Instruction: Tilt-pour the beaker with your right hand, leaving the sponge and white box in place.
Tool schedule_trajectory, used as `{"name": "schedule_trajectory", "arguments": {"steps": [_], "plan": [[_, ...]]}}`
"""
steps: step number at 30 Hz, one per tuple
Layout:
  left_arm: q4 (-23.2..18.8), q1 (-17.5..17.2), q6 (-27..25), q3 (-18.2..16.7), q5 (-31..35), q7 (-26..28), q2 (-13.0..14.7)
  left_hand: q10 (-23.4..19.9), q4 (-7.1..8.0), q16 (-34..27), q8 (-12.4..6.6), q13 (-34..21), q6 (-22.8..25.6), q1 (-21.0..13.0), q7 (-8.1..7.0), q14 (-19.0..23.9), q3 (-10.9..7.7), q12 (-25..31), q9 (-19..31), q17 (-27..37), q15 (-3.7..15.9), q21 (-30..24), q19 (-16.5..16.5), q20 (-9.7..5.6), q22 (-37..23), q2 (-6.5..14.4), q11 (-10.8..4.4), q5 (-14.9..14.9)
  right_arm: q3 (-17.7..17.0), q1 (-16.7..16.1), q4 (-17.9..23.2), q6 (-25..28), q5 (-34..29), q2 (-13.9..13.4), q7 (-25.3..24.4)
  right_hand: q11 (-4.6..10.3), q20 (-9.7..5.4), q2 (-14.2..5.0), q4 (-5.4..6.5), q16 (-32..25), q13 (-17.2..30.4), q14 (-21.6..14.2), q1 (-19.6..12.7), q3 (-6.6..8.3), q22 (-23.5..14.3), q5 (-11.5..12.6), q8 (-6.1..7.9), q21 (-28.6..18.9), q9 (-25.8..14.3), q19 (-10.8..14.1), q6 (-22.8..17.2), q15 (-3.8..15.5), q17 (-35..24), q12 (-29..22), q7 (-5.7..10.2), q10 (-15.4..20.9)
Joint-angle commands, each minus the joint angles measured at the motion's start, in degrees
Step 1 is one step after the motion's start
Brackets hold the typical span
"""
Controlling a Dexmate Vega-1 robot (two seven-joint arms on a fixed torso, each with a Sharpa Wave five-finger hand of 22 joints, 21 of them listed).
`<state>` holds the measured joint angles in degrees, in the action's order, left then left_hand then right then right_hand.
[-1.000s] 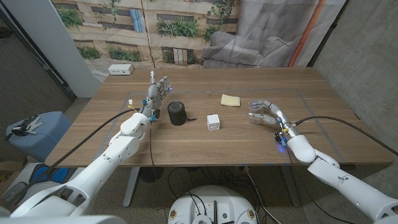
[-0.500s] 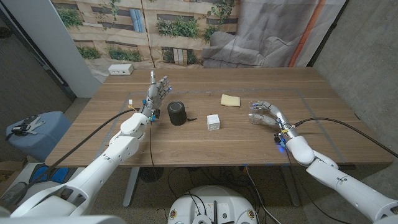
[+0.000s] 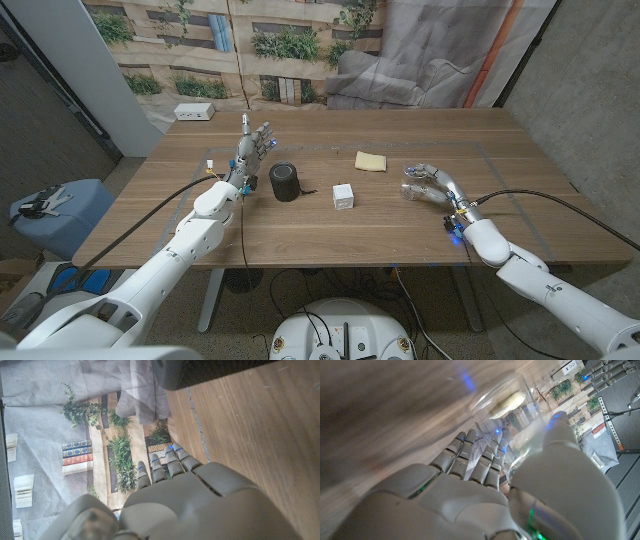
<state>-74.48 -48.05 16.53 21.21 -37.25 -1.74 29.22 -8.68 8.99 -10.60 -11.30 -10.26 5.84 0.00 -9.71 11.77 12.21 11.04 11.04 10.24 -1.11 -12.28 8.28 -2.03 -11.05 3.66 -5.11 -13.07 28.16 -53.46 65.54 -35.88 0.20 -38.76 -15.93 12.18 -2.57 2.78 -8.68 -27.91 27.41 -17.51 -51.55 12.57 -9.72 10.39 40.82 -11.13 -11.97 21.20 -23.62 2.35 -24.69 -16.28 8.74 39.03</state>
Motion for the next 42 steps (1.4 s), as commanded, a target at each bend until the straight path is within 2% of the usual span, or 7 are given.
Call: {"name": "schedule_trajectory", "arguments": {"steps": [1,7,20,23,27,32,42], "plan": [[-0.1,0.0,0.0,0.0,0.0,0.1,0.0,-0.5,0.01,-0.3,-0.2,-0.2,0.0,-0.1,-0.55,0.3,0.5,0.3,0.2,0.3,0.02,-0.4,0.3,-0.56,-0.2,1.5,-0.02,-0.2,0.1,1.6,-2.8,-2.9,2.6,-0.2,3.7,-0.23,0.0,-4.98,-0.2,0.6,0.2,0.9,-5.4,-0.58,-0.3,-0.2,-0.93,-0.2,-0.2,-0.3,-2.3,7.73,0.2,0.9,3.86,-1.7],[-0.1,0.0,0.0,0.0,0.0,0.1,0.0,-0.5,0.01,-0.3,-0.2,-0.2,0.0,-0.1,-0.61,0.3,0.5,0.3,0.2,0.3,0.0,-0.4,0.3,-0.56,-0.2,1.5,-0.03,-0.2,0.2,2.2,-3.9,-4.2,3.5,-0.3,5.6,-1.15,1.05,-4.1,-0.11,1.7,0.8,2.8,-4.8,-1.1,-0.3,-0.2,-2.57,0.1,-0.1,-1.7,0.6,6.12,0.7,1.9,3.86,-4.3],[0.0,0.0,0.0,0.0,0.0,0.0,0.0,-0.6,0.0,-0.3,-0.13,-0.2,-0.2,-0.1,-0.52,0.4,0.5,0.3,0.2,0.3,0.04,-0.4,0.3,-0.58,-0.2,1.5,0.02,-0.2,0.8,3.3,-5.1,-4.4,4.8,-0.8,9.5,-2.69,2.18,-3.45,0.24,3.3,1.3,5.6,-3.5,-1.67,-0.2,0.0,-4.81,0.3,0.0,-3.7,4.4,4.56,1.2,3.5,3.61,-8.9],[0.0,0.0,0.0,0.0,0.0,0.0,0.0,-0.5,0.01,-0.3,-0.13,-0.2,-0.2,-0.1,-0.56,0.3,0.51,0.3,0.2,0.3,0.06,-0.4,0.3,-0.57,-0.2,1.5,-0.01,-0.2,0.9,3.6,-5.4,-4.4,5.1,-0.9,10.2,-3.41,2.46,-3.2,0.24,4.0,1.4,6.7,-3.1,-1.8,-0.2,0.2,-5.96,0.3,0.0,-4.4,6.6,3.87,1.4,4.0,2.7,-10.8],[0.0,0.0,0.0,0.0,0.0,0.0,0.0,-0.6,0.01,-0.3,-0.11,-0.2,-0.3,-0.1,-0.54,0.3,0.51,0.3,0.2,0.3,0.09,-0.4,0.3,-0.57,-0.2,1.5,0.05,-0.2,1.1,4.2,-6.0,-4.6,5.8,-0.9,11.7,-3.95,2.83,-2.97,0.27,4.7,1.4,7.6,-2.8,-1.92,-0.2,0.4,-7.16,0.4,0.0,-5.2,8.9,3.15,1.6,4.4,2.34,-12.6],[0.0,0.0,0.0,0.0,0.0,0.0,0.0,-0.5,0.0,-0.3,-0.13,-0.2,-0.2,-0.1,-0.56,0.3,0.51,0.3,0.2,0.3,0.07,-0.4,0.3,-0.57,-0.2,1.4,-0.03,-0.2,1.4,4.7,-6.4,-4.6,6.6,-1.0,13.5,-5.87,3.61,-2.62,0.34,6.0,1.3,9.7,-2.2,-2.1,-0.2,0.6,-9.05,0.4,0.1,-6.5,12.4,1.8,1.9,5.0,1.56,-15.8],[0.0,0.0,0.0,0.0,0.0,0.0,0.0,-0.6,0.01,-0.2,-0.14,-0.2,-0.2,-0.1,-0.54,0.3,0.52,0.3,0.2,0.3,0.01,-0.4,0.4,-0.59,-0.2,1.4,0.03,-0.2,1.8,5.5,-8.1,-5.9,7.9,-0.7,16.1,-6.9,4.46,-1.92,0.43,7.8,1.1,12.4,-1.2,-2.46,-0.2,1.0,-11.32,0.5,0.1,-8.4,16.3,-0.45,2.4,5.4,0.52,-20.3]]}}
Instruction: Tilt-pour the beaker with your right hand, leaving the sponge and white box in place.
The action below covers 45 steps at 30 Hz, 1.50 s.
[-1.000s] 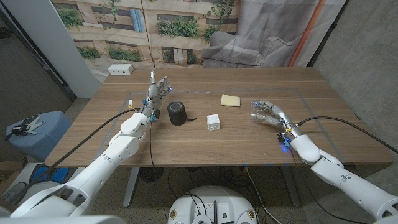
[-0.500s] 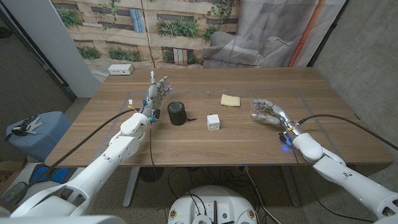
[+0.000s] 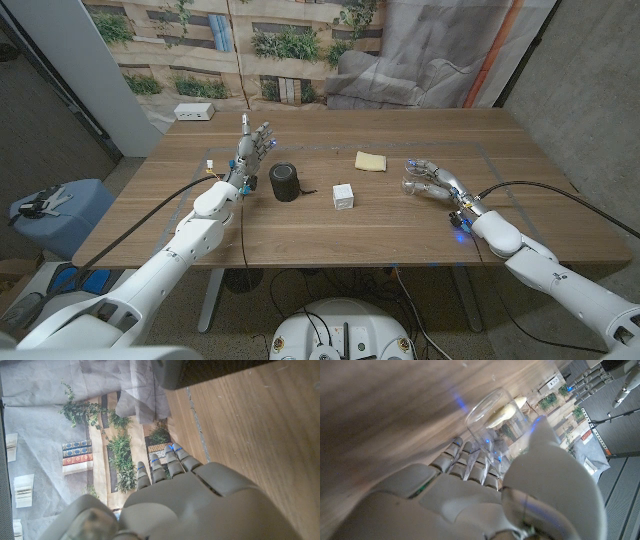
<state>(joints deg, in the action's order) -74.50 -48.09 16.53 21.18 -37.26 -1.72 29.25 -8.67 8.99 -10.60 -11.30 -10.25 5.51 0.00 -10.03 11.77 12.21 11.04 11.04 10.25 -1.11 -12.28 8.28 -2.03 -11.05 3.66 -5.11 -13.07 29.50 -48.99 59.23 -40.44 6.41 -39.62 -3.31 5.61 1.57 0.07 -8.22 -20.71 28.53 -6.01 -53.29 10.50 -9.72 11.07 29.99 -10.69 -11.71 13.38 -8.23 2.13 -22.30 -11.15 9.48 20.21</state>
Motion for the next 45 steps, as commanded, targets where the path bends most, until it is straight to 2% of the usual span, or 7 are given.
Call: {"name": "schedule_trajectory", "arguments": {"steps": [1,12,18,24,27,33,45], "plan": [[0.0,0.0,0.0,0.0,0.0,0.0,0.0,-0.6,0.01,-0.2,-0.12,-0.2,0.0,-0.1,-0.23,0.3,0.52,0.3,0.2,0.3,0.05,-0.4,0.3,-0.57,-0.2,1.4,0.02,-0.2,0.5,1.1,-1.9,-1.5,1.8,0.2,3.6,-0.52,0.38,0.91,-0.05,0.8,-0.1,1.2,0.7,-0.44,-0.2,0.4,-0.82,0.1,-0.1,-0.8,1.5,-0.37,0.1,0.3,-0.3,-1.9],[0.0,0.0,0.0,0.0,0.0,0.0,0.0,-0.6,0.01,-0.3,-0.15,-0.2,0.1,-0.1,-0.2,0.3,0.52,0.4,0.2,0.3,-0.01,-0.4,0.4,-0.59,-0.2,1.5,0.06,-0.2,1.0,3.3,-5.5,-4.3,4.4,0.6,8.9,-2.69,1.1,2.79,0.36,3.4,-0.9,4.7,3.1,-1.58,-0.2,1.3,-4.2,0.0,0.1,-1.7,6.4,-3.5,1.2,0.4,-1.96,-7.4],[0.0,0.0,0.0,0.0,0.0,0.0,0.0,-0.5,0.02,-0.3,-0.16,-0.2,0.1,-0.1,-0.22,0.3,0.52,0.3,0.2,0.3,-0.01,-0.4,0.4,-0.6,-0.2,1.5,0.0,-0.2,1.3,4.6,-8.3,-6.5,6.3,1.3,12.2,-4.67,1.7,3.5,0.68,5.4,-1.4,7.9,4.7,-2.17,-0.2,2.4,-6.41,0.4,0.1,-4.7,9.1,-5.5,1.8,0.5,-2.8,-11.2],[0.0,0.0,0.0,0.0,0.0,0.0,0.0,-0.6,0.01,-0.3,-0.15,-0.2,0.1,-0.1,-0.2,0.4,0.52,0.3,0.2,0.3,-0.08,-0.4,0.4,-0.56,-0.2,1.5,0.08,-0.2,1.6,5.8,-10.6,-8.9,7.0,1.8,14.7,-5.85,-0.08,4.29,0.97,7.2,-2.4,10.7,6.3,-2.91,-0.1,3.7,-9.01,0.6,0.4,-7.8,12.2,-5.35,2.6,0.7,-3.42,-15.3],[0.0,0.0,0.0,0.0,0.0,0.0,0.0,-0.6,0.01,-0.3,-0.16,-0.2,0.1,-0.1,-0.22,0.4,0.52,0.3,0.2,0.3,-0.07,-0.4,0.4,-0.56,-0.2,1.5,0.1,-0.2,1.6,6.5,-12.0,-10.2,8.3,2.2,16.6,-6.38,-0.02,4.66,1.0,8.4,-3.4,13.0,6.9,-3.29,0.0,4.7,-10.62,0.6,0.6,-9.6,13.5,-6.0,3.3,0.9,-3.89,-18.7],[0.0,0.0,0.0,0.0,0.0,0.0,0.0,-0.6,0.01,-0.3,-0.18,-0.2,0.1,-0.1,-0.22,0.4,0.52,0.3,0.2,0.3,0.05,-0.4,0.4,-0.57,-0.2,1.5,0.12,-0.2,1.8,7.6,-13.2,-11.5,9.5,2.2,19.9,-7.37,-0.21,5.59,1.29,9.5,-5.1,16.0,8.2,-4.25,0.1,6.0,-13.51,0.6,0.9,-11.9,16.7,-6.43,4.2,0.9,-5.15,-22.2],[0.0,0.0,0.0,0.0,0.0,0.0,0.0,-0.6,0.01,-0.3,-0.19,-0.2,0.1,-0.1,-0.24,0.3,0.52,0.3,0.2,0.3,-0.03,-0.4,0.3,-0.6,-0.2,1.5,-0.03,-0.2,0.1,6.6,-10.0,-10.5,10.1,1.1,18.0,-7.81,-0.37,6.45,1.79,9.6,-6.1,16.9,9.7,-5.3,0.1,6.6,-14.8,0.5,1.1,-12.9,17.5,-6.29,4.7,0.8,-6.55,-23.5]]}}
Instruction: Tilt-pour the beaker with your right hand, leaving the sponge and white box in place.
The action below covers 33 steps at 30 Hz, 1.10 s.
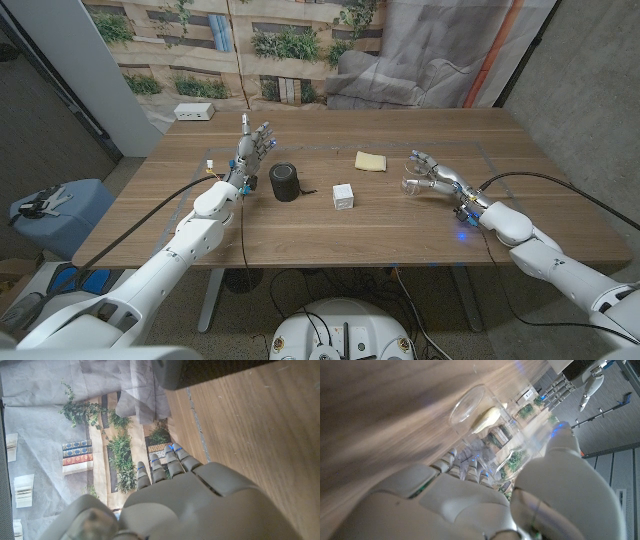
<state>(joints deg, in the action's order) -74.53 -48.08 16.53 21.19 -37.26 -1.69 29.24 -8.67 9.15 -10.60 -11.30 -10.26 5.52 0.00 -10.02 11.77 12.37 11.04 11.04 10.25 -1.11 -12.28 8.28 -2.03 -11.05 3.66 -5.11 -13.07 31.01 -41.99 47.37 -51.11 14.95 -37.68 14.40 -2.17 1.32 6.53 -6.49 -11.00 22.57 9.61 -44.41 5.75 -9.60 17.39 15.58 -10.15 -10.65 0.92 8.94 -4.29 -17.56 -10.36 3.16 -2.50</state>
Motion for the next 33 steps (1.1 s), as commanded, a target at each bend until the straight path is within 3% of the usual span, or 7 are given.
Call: {"name": "schedule_trajectory", "arguments": {"steps": [1,8,16,26,33], "plan": [[0.0,0.0,0.0,0.0,0.0,0.0,0.0,-0.5,-0.15,-0.3,-0.2,-0.2,0.2,-0.1,-0.22,0.4,0.36,0.3,0.2,0.3,-0.04,-0.4,0.3,-0.56,-0.2,1.5,-0.03,-0.2,-1.6,-0.8,2.6,0.7,2.1,-1.0,0.3,-0.08,-0.1,0.1,0.18,-0.1,-0.3,1.3,1.2,-0.72,0.0,0.3,-0.48,0.0,0.1,-0.5,0.3,0.09,0.0,0.0,-0.49,-0.8],[0.0,0.0,0.0,0.0,0.0,0.0,0.0,-0.5,-0.15,-0.3,-0.15,-0.2,0.0,-0.1,-0.2,0.4,0.36,0.3,0.2,0.3,-0.02,-0.4,0.3,-0.6,-0.2,1.5,-0.06,-0.2,-4.0,-3.7,8.9,5.2,5.8,-2.3,-0.8,-0.5,0.12,0.55,1.65,-0.3,-1.4,1.6,4.5,-2.27,0.0,0.4,-1.37,-0.2,0.2,-0.9,0.2,-0.34,0.3,-0.2,-1.53,-1.3],[0.0,0.0,0.0,0.0,0.0,0.0,0.0,-0.6,-0.15,-0.3,-0.18,-0.2,0.1,-0.1,-0.3,0.3,0.36,0.3,0.2,0.3,-0.02,-0.4,0.4,-0.58,-0.2,1.5,0.1,-0.2,-6.3,-7.0,16.4,11.7,4.9,-4.5,-6.0,0.12,-0.12,0.42,3.03,-0.6,-2.4,1.4,7.3,-3.44,0.0,0.5,-1.88,-0.4,0.3,-0.9,-0.7,0.28,0.6,-0.4,-2.39,-1.3],[0.0,0.0,0.0,0.0,0.0,0.0,0.0,-0.5,-0.15,-0.3,-0.21,-0.2,0.1,-0.1,-0.22,0.3,0.36,0.3,0.2,0.3,-0.01,-0.4,0.4,-0.57,-0.2,1.5,0.0,-0.2,-8.8,-10.2,23.3,18.6,6.2,-4.6,-11.7,1.12,-1.04,-1.08,6.06,-1.3,-4.6,-0.2,13.0,-5.15,0.0,0.5,-2.88,-0.7,0.4,0.0,-1.8,0.78,1.2,-0.7,-4.78,-0.2],[-0.1,0.0,0.0,0.0,0.0,0.0,0.0,-0.5,-0.15,-0.3,-0.17,-0.2,0.1,-0.1,-0.19,0.3,0.36,0.3,0.2,0.3,-0.05,-0.4,0.3,-0.56,-0.2,1.5,-0.01,-0.2,-9.8,-11.3,27.0,22.1,6.9,-3.5,-14.9,1.38,-1.22,-1.89,7.43,-2.0,-5.7,-2.1,15.6,-5.82,0.0,0.4,-3.5,-1.0,0.4,1.1,-1.8,0.57,1.5,-0.7,-4.95,-0.1]]}}
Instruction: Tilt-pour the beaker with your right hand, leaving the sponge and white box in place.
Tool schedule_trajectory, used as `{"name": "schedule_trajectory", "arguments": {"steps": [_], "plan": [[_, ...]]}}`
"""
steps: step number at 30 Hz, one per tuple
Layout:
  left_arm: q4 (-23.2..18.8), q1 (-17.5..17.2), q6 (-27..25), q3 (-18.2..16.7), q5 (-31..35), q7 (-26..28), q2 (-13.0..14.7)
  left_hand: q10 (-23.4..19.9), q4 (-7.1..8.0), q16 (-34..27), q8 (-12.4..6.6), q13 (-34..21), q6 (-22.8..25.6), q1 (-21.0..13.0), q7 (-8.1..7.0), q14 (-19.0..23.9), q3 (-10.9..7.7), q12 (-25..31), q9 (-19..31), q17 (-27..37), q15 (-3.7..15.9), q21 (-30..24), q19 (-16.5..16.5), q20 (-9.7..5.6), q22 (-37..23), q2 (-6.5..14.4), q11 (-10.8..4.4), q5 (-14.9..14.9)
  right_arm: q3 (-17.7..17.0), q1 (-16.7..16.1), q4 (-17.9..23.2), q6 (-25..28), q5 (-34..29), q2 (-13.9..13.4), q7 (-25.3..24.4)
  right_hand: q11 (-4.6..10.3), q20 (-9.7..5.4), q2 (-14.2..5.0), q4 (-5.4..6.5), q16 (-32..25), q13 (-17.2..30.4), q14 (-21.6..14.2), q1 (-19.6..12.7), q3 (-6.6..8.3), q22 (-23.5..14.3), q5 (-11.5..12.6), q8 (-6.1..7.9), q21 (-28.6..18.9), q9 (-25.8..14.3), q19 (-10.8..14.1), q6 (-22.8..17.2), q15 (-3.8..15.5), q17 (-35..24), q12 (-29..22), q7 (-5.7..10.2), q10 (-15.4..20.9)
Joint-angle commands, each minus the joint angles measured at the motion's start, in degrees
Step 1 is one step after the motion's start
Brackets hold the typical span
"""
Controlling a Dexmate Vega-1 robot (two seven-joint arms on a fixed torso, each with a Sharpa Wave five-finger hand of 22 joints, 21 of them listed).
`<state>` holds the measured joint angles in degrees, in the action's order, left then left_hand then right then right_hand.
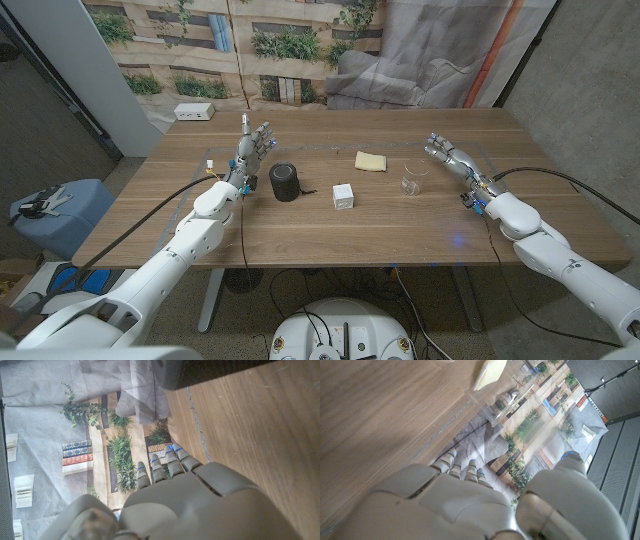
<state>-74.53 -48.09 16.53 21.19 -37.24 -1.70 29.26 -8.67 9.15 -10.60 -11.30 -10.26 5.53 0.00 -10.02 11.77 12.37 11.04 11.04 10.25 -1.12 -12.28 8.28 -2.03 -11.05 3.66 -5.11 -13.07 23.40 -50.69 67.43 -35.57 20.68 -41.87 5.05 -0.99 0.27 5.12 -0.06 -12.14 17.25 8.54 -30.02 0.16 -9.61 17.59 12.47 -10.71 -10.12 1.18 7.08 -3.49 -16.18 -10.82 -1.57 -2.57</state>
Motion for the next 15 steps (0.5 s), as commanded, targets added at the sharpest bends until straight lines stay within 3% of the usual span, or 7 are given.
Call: {"name": "schedule_trajectory", "arguments": {"steps": [1,13,14,15], "plan": [[0.0,0.0,0.0,0.0,0.0,0.0,0.0,-0.5,-0.15,-0.3,-0.16,-0.2,0.0,-0.1,-0.19,0.3,0.36,0.3,0.2,0.3,-0.06,-0.4,0.3,-0.56,-0.2,1.5,-0.01,-0.2,-2.4,-2.8,7.5,7.1,1.3,0.9,-6.1,0.21,-0.22,-0.61,1.41,-1.0,-0.8,-1.8,2.0,-0.51,0.0,0.1,-0.63,-0.5,-0.1,1.3,0.2,-0.22,0.3,-0.2,-0.18,0.0],[0.0,0.0,0.0,0.0,0.0,0.0,-0.1,-0.6,-0.15,-0.3,-0.16,-0.2,0.0,-0.1,-0.19,0.3,0.36,0.3,0.2,0.3,-0.09,-0.4,0.3,-0.58,-0.2,1.5,0.07,-0.2,-3.7,-5.1,13.1,13.2,4.5,3.0,-10.1,0.11,-0.4,-2.52,2.93,-1.1,-2.0,-2.3,4.4,-0.68,0.0,0.1,-0.89,-0.5,-0.1,2.0,-0.4,-0.19,0.6,-0.3,0.0,0.5],[0.0,0.0,0.0,0.0,0.0,0.0,0.0,-0.5,-0.15,-0.3,-0.18,-0.2,0.1,-0.1,-0.23,0.3,0.36,0.3,0.2,0.3,-0.09,-0.4,0.4,-0.59,-0.2,1.5,0.09,-0.2,-4.1,-6.2,15.6,15.6,4.9,3.2,-12.3,-0.11,-0.37,-2.81,3.15,-1.0,-2.2,-2.3,4.7,-0.69,0.0,0.0,-0.91,-0.5,-0.1,2.0,-0.5,-0.04,0.6,-0.4,0.01,0.8],[-0.1,0.0,-0.1,0.0,-0.1,0.0,-0.1,-0.5,-0.15,-0.3,-0.19,-0.2,0.1,-0.1,-0.23,0.3,0.36,0.3,0.2,0.3,-0.03,-0.4,0.3,-0.57,-0.2,1.5,0.08,-0.2,-5.9,-8.1,20.6,19.0,9.8,3.8,-13.7,-0.33,0.24,-4.66,4.25,-1.3,-3.0,-3.1,6.3,-0.58,0.0,0.0,-0.59,-0.6,-0.1,2.7,-2.3,0.15,0.8,-0.8,0.52,2.4]]}}
